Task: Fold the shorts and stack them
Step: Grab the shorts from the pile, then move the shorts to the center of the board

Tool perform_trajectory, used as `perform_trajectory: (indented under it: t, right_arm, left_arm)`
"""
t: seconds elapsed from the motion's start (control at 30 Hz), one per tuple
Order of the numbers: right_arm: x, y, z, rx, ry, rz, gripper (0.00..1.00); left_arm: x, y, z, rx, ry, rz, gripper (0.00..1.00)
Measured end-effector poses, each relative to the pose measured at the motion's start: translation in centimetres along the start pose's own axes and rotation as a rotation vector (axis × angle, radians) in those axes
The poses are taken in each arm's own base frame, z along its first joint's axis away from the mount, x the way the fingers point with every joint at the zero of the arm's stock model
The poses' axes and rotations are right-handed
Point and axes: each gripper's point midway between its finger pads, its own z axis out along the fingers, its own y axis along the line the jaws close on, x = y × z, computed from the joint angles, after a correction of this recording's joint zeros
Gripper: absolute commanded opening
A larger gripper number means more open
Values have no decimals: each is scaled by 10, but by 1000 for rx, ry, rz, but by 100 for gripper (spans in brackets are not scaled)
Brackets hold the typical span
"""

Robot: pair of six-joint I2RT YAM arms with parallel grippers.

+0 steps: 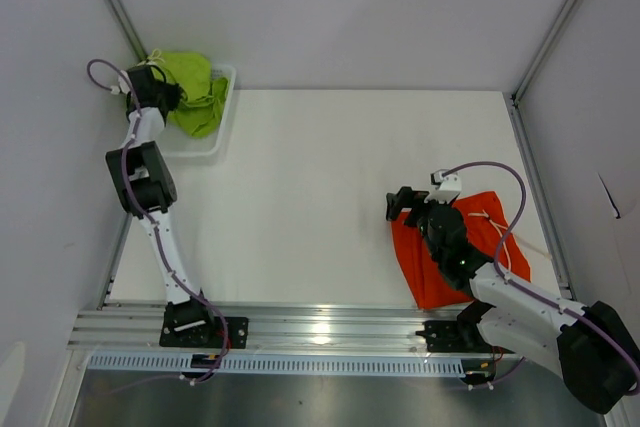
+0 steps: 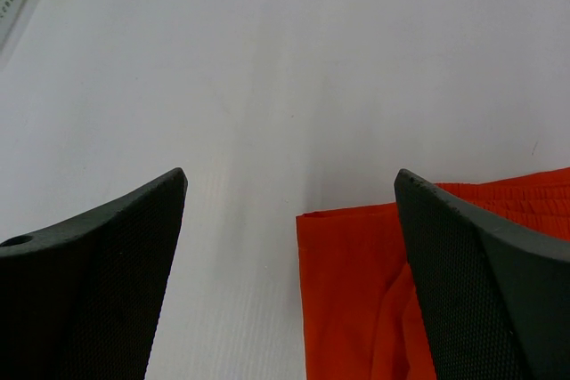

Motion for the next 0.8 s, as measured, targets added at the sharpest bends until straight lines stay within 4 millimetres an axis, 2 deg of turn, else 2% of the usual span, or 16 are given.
perform_trajectory:
  t: [0.07, 0.17, 0.27, 0.33, 0.4, 0.5, 0.6, 0.67, 0.7, 0.8]
  right_arm:
    - [0, 1, 0, -6, 1, -2, 100]
    - [2, 1, 1, -8, 7, -7, 100]
    - [2, 3, 0, -14, 9, -8, 99]
    - [3, 4, 0, -20, 11, -11, 99]
    - [3, 6, -1, -27, 11, -19, 100]
    - [4, 8, -1, -35, 13, -32, 99]
    - [4, 8, -1, -35, 13, -39, 99]
    - [3, 8, -2, -36, 12, -44, 99]
    - [2, 8, -2, -38, 8, -45, 100]
    - [-3, 8, -4, -40, -6, -46, 99]
  left_arm:
    - [-5, -21, -22, 35, 2, -18, 0]
    - [-19, -65, -64, 116, -30, -32, 0]
    - [-30, -118, -116, 213, -61, -37, 0]
    - [-26, -151, -160, 276, -69, -41, 0]
    - [-11, -186, -210, 348, -73, -26, 0]
    - [30, -239, -290, 452, -61, 29, 0]
    - [71, -282, -384, 594, -30, 96, 0]
    - [82, -295, -440, 687, -12, 117, 0]
    - [80, -296, -469, 738, -26, 124, 0]
    - [61, -280, -540, 824, -95, 128, 0]
